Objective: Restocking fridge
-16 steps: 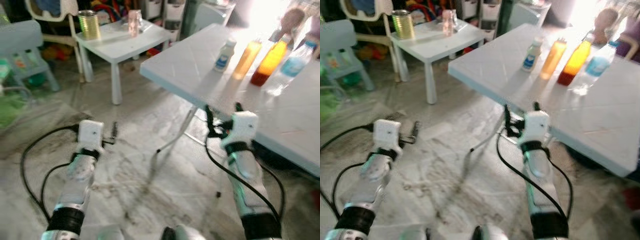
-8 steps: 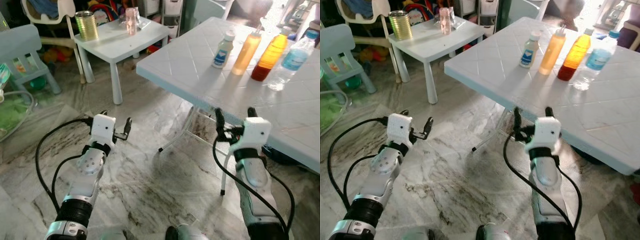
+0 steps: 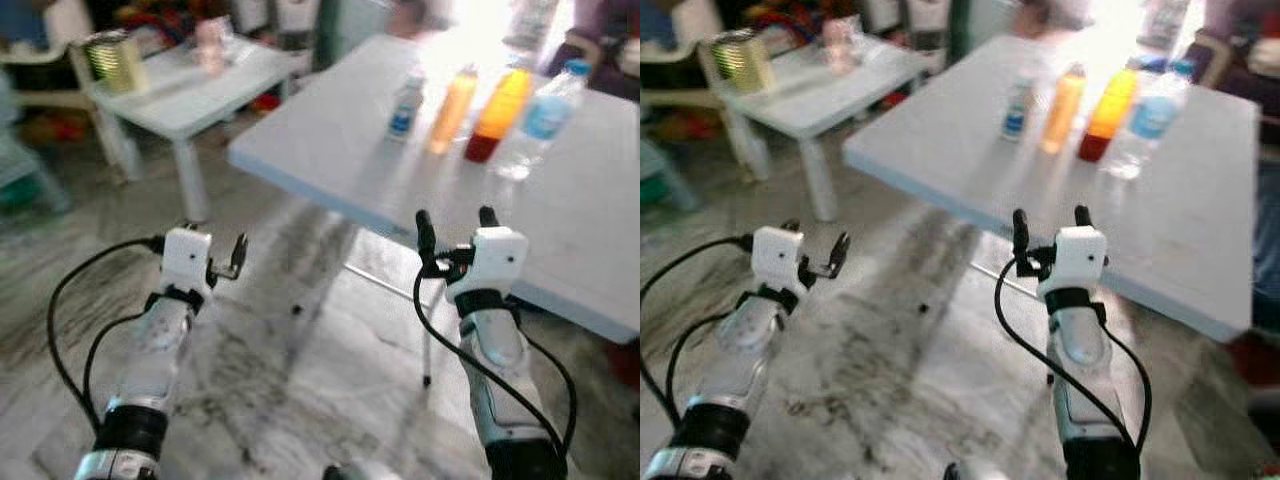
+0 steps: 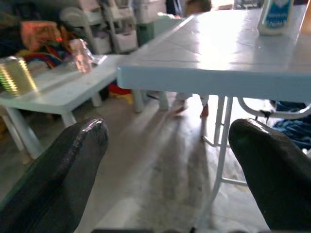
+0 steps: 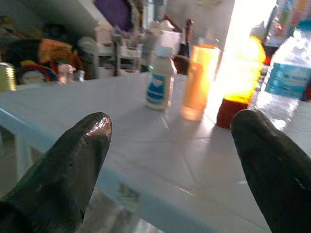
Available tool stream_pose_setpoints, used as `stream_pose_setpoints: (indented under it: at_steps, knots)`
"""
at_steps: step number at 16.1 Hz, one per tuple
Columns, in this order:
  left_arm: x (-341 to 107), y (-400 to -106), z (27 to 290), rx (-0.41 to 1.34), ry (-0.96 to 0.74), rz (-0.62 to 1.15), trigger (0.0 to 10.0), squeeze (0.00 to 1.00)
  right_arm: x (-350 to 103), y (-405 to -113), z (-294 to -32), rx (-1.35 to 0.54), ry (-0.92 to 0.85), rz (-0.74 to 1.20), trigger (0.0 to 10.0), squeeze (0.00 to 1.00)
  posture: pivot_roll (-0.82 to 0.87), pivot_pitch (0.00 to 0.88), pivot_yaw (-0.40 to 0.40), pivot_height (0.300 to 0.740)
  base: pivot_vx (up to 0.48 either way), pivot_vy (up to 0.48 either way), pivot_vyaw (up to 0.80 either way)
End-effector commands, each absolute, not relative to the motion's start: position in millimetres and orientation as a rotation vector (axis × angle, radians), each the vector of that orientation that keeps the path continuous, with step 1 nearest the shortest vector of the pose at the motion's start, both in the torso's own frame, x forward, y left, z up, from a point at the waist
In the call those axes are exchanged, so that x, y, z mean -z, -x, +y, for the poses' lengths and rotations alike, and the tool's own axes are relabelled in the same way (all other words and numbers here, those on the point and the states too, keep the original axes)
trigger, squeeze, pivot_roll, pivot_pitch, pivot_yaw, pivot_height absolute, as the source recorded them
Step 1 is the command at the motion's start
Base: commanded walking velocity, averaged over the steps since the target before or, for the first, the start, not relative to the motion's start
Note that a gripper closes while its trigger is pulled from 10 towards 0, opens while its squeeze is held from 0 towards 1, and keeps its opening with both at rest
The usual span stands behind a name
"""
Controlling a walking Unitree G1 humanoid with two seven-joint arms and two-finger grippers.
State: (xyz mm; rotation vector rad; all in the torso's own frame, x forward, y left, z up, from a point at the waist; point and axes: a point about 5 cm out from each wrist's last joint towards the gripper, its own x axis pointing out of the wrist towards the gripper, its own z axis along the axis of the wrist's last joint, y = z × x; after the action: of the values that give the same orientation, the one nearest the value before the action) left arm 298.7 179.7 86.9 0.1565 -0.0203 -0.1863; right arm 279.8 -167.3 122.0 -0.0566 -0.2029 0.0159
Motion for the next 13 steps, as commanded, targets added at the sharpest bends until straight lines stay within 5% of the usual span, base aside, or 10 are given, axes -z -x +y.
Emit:
stream_pose_setpoints:
  at_steps: [1,13]
  knots:
    - [-88.2,-297.6,181.9,0.186,-0.155,-0.02,10.0,0.0,-122.7,-279.7,-166.9,-0.016,0.058,-0.2,10.0,0.0,-0.01,0.1,-0.031,0.74,0.319,0.0,-0.8]
    - [-88.4,-293.3,172.1,0.204,-0.121,-0.021,10.0,0.0,-124.8,-282.1,-159.9,-0.054,0.059,-0.202,10.0,0.0,-0.01,0.101,-0.048,0.74,0.322,0.0,-0.73]
